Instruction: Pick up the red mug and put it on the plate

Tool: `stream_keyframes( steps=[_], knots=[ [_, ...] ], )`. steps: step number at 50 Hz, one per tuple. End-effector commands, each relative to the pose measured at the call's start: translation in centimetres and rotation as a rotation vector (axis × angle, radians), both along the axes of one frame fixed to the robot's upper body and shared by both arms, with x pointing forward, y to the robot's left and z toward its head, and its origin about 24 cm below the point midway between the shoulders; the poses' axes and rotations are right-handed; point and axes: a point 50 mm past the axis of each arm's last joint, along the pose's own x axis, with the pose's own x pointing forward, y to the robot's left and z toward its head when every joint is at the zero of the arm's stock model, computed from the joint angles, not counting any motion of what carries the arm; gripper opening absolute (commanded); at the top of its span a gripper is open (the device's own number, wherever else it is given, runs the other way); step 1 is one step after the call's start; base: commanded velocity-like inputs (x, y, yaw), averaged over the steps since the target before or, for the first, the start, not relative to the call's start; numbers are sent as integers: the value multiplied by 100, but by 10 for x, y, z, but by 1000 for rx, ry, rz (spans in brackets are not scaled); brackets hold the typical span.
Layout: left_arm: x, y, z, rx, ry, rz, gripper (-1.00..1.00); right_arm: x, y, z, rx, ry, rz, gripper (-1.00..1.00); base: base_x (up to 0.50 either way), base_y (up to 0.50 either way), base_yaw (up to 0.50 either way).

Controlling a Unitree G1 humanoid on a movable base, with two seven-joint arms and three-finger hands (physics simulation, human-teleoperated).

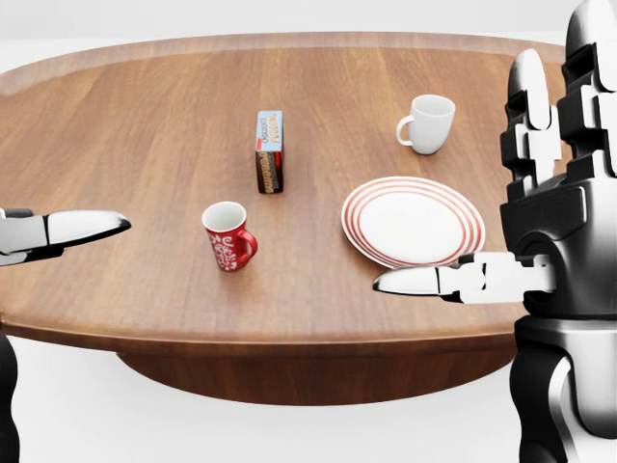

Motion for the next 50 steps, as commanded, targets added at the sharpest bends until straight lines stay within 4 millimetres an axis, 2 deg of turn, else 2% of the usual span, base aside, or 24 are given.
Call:
stream_keyframes(
  steps=[1, 15, 27, 50],
  knots=[
    [-1, 1, 1, 0, -5, 2, 100, -2, 1, 4, -2, -19, 7, 100, 0, 50, 0],
    [-2, 3, 0, 3, -5, 7, 100, -3, -2, -1, -5, 0, -28, 100, 0, 49, 0],
    [-4, 2, 1, 4, -8, 6, 100, -7, -3, 1, 16, -12, -4, 100, 0, 0, 0],
    [-4, 4, -1, -2, -2, 9, 100, -6, -1, -1, 9, -6, 14, 100, 50, 0, 0]
  ],
)
